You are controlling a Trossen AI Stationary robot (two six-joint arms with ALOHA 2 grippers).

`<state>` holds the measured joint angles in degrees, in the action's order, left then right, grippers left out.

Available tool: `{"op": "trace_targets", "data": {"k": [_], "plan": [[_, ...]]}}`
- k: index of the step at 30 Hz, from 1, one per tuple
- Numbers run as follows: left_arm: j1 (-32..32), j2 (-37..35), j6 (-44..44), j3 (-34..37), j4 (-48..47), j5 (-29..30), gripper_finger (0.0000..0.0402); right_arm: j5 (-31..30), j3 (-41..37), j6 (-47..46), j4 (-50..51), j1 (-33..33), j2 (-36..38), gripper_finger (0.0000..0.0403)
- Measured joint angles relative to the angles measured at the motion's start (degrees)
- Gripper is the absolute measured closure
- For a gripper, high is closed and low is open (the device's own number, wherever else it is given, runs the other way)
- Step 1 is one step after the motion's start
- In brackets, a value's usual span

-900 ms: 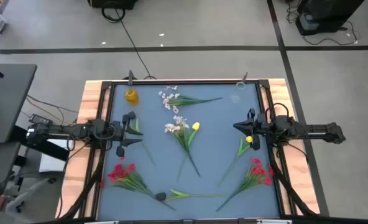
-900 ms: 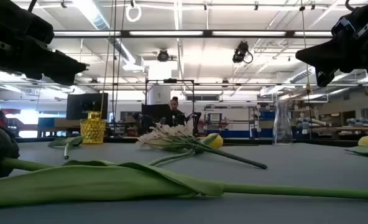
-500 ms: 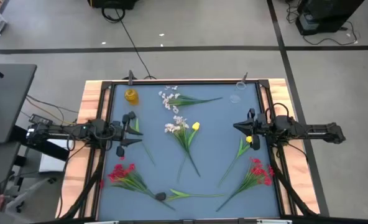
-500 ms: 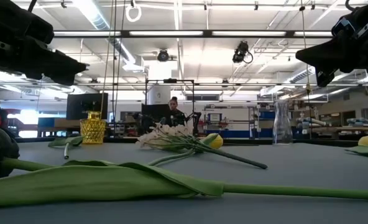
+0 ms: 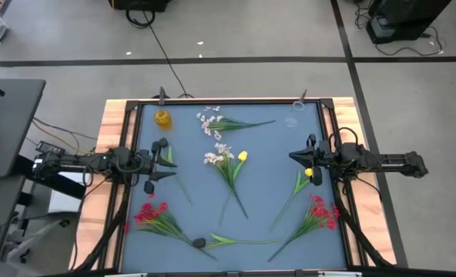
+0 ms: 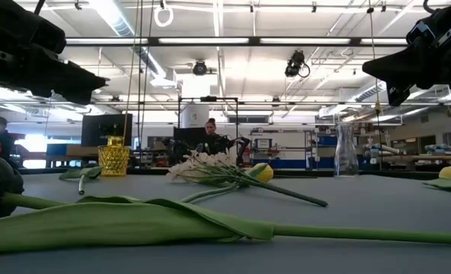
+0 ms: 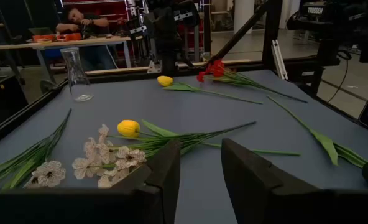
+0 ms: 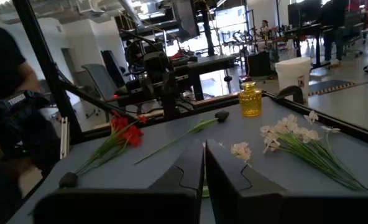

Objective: Sort flowers into vase by color

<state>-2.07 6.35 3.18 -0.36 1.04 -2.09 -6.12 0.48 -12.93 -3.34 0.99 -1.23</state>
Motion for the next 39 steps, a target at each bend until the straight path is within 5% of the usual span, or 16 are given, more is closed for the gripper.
{"op": "trace_targets", "data": {"k": [25,32,39], "plan": [[0.0,0.0,0.6,0.0,0.1,0.1,0.028,0.0,0.0,0.0,0.0,0.0,0.0,0.0376],[0.0,0.0,17.3,0.0,9.0,12.6,0.028,0.0,0.0,0.0,0.0,0.0,0.0,0.0376],[-0.1,0.0,13.1,0.0,15.3,10.4,0.028,-0.2,0.0,0.0,0.0,0.0,0.0,0.0376]]}}
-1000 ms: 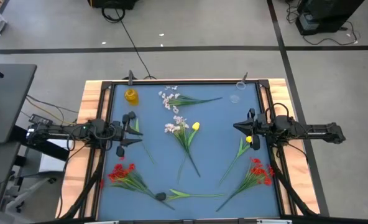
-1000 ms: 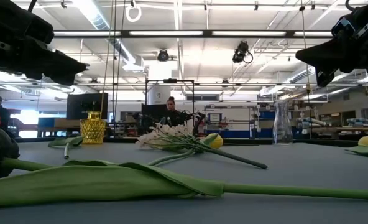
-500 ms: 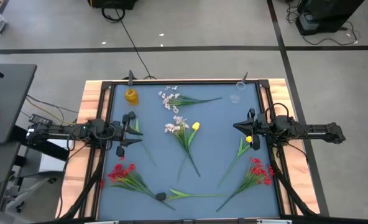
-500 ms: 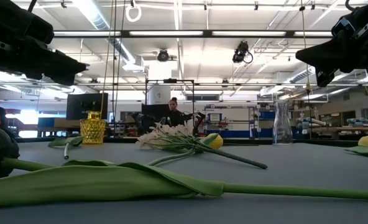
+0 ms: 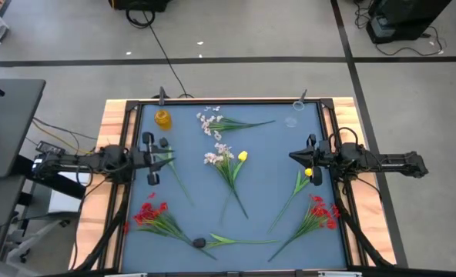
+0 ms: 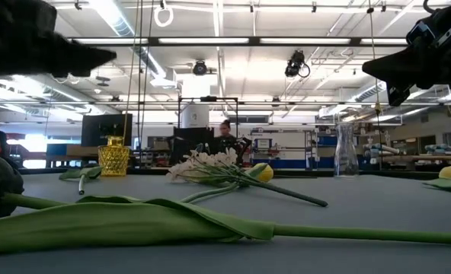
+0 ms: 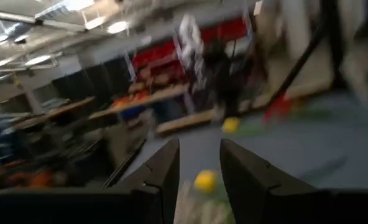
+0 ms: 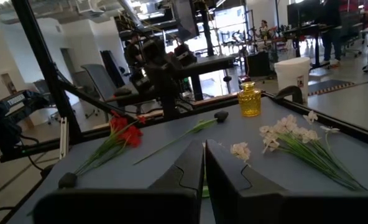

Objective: Sort flowers into vase by color
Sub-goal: Put the bottom white flowers into the transparent vase

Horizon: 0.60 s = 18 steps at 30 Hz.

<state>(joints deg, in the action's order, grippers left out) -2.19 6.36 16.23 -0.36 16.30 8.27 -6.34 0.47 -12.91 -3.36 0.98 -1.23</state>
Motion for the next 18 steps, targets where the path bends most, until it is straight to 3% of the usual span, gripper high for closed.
{"op": "trace_targets", "data": {"k": [2,6,11,13,16,18], "plan": [[0.0,0.1,-6.9,0.0,4.7,-0.4,0.028,-1.3,0.0,2.2,0.0,0.1,0.0,0.0376],[0.0,0.5,-27.1,0.0,9.9,7.2,0.028,-2.4,0.0,2.0,-2.1,0.0,0.0,0.0376],[0.0,0.5,-45.0,0.0,10.1,10.1,0.028,2.9,0.0,-16.9,-10.1,0.0,0.0,0.0376],[0.0,0.5,-47.8,0.0,10.1,10.5,0.028,-1.0,0.0,-18.9,-13.3,0.0,-0.2,0.0376],[0.0,1.4,-49.7,0.0,9.8,10.8,0.028,-12.8,0.0,-26.3,-17.5,0.0,-1.0,0.0376],[0.0,2.5,-51.4,0.0,10.1,11.7,0.028,-15.9,0.7,-31.7,-16.8,0.1,-1.7,0.0376]]}}
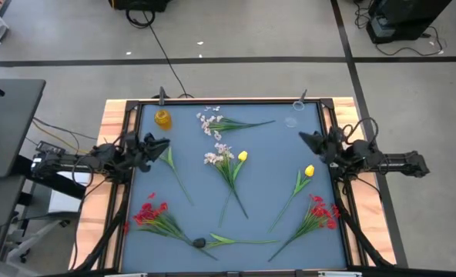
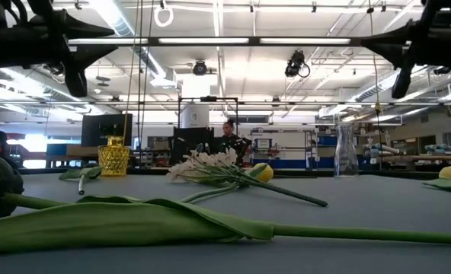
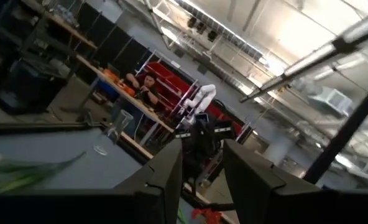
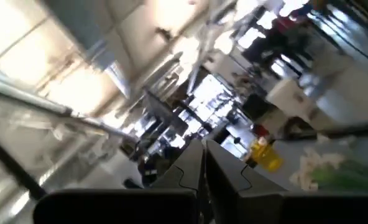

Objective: Sort flowers into vase by color
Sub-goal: Put the bottom white flowers into the transparent vase

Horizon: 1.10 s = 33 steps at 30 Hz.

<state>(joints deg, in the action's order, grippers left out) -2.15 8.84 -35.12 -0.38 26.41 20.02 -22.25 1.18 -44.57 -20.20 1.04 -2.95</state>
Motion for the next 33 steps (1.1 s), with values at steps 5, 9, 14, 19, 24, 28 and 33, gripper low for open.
{"op": "trace_targets", "data": {"k": [5,9,14,19,24,28,33], "plan": [[0.0,5.8,-2.4,-2.8,-0.2,0.3,0.028,4.2,5.9,-10.3,14.2,-0.4,-8.2,0.0376],[0.1,13.2,-1.0,-7.5,-0.5,0.3,0.028,1.8,13.8,-14.4,19.7,-0.6,-20.2,0.0376],[0.1,22.6,2.0,-13.3,-3.1,0.3,0.028,1.1,25.3,-21.9,28.2,-0.1,-38.8,0.0375],[0.1,29.6,4.3,-17.6,-7.2,0.3,0.028,7.1,34.1,-21.8,28.4,0.6,-56.6,0.0359],[0.1,32.6,4.3,-20.7,-16.0,0.3,0.028,17.6,43.7,-11.3,27.6,1.3,-72.7,0.0299],[0.1,32.8,4.4,-21.0,-20.2,0.3,0.0263,22.7,52.5,-6.4,28.3,2.5,-84.3,0.0219],[0.1,32.7,4.8,-21.0,-23.6,0.1,0.0226,25.0,62.7,-4.8,33.9,3.5,-95.8,0.0147]]}}
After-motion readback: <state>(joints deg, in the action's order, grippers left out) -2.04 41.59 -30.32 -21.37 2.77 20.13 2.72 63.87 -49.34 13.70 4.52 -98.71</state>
